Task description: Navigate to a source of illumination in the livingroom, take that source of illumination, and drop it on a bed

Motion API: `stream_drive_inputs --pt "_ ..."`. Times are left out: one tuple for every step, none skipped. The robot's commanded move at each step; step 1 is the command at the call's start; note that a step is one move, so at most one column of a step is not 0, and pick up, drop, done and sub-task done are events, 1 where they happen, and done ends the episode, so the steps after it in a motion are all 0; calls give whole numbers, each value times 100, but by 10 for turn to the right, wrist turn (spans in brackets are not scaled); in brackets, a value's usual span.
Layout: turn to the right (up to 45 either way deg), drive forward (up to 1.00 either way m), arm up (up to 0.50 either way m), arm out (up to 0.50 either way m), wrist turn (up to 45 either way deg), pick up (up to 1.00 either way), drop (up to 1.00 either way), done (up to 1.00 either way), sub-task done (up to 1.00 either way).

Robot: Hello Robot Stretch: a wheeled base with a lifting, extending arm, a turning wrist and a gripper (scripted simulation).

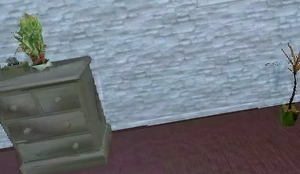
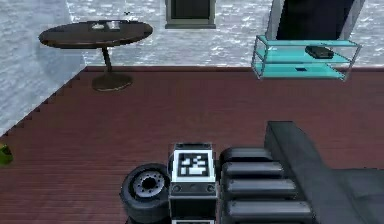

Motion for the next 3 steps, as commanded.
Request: stream_drive_inputs --pt "0 5 0 0 0 0 0 0 0" --pt "-450 0 0 0 0 0 0 0 0" --pt "-360 0 0 0 0 0 0 0 0"
